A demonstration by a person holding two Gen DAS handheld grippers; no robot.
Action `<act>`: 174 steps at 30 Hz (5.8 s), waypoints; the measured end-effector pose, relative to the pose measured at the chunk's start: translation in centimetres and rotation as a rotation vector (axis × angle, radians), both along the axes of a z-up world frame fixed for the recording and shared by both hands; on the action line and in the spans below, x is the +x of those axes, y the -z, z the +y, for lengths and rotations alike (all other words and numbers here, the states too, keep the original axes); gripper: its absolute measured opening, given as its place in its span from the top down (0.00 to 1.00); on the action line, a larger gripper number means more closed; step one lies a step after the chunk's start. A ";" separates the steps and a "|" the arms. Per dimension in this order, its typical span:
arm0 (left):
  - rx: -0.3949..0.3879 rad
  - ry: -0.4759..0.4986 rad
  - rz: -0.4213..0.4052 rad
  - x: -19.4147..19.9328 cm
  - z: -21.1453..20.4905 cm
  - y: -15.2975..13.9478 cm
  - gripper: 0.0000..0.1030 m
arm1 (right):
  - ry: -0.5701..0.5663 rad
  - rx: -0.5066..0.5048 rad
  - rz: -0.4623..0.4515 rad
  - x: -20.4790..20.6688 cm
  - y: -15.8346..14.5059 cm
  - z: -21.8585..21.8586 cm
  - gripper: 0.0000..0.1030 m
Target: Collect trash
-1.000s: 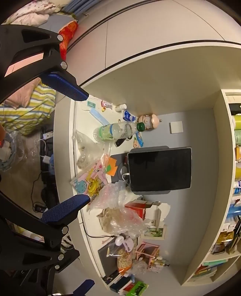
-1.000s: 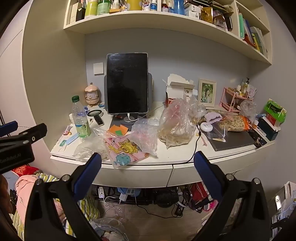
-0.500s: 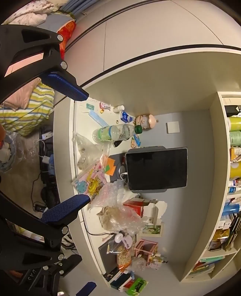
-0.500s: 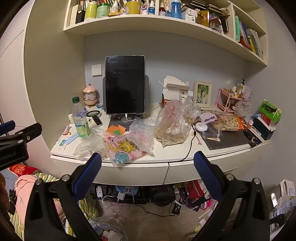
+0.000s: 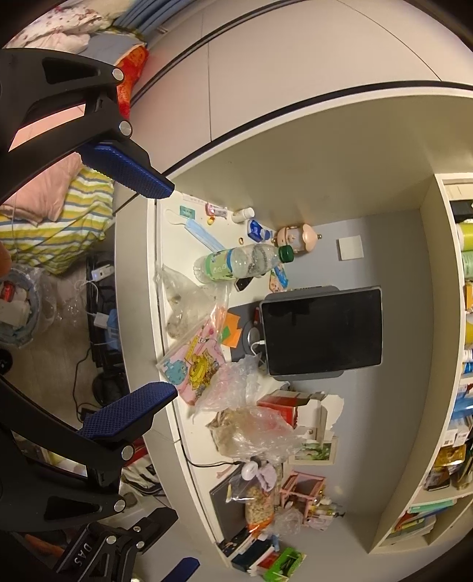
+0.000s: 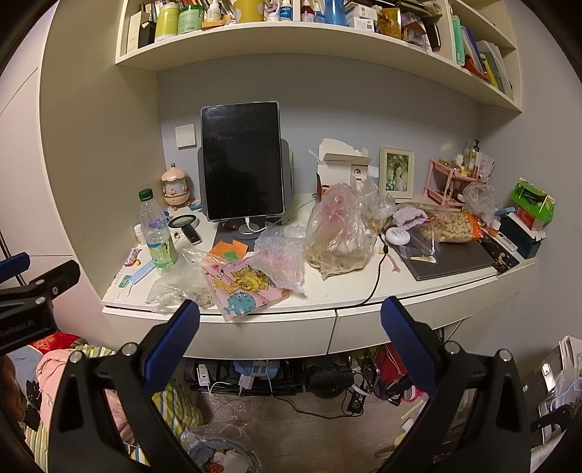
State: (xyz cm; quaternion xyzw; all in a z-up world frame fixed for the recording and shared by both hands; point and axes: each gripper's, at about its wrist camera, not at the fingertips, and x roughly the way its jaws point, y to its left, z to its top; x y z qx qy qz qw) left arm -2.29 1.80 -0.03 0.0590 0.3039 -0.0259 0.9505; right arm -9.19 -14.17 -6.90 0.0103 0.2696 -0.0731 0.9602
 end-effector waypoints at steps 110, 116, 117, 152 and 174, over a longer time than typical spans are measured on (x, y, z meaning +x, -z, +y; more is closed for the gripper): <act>0.014 -0.100 0.013 18.0 2.9 8.6 0.04 | -0.306 0.025 0.022 15.5 2.3 4.5 0.06; 0.038 -0.118 0.013 22.5 2.0 9.6 0.04 | -0.362 0.034 0.061 19.8 3.6 4.3 0.06; 0.039 -0.121 0.011 23.2 1.9 9.7 0.04 | -0.370 0.034 0.066 20.6 3.8 4.3 0.06; 0.022 -0.200 -0.012 33.7 3.5 14.6 0.25 | -0.512 0.055 0.125 33.4 6.8 6.3 0.06; 0.060 -0.201 -0.122 23.0 6.0 9.0 0.40 | -0.559 0.061 0.063 25.9 3.7 10.4 0.06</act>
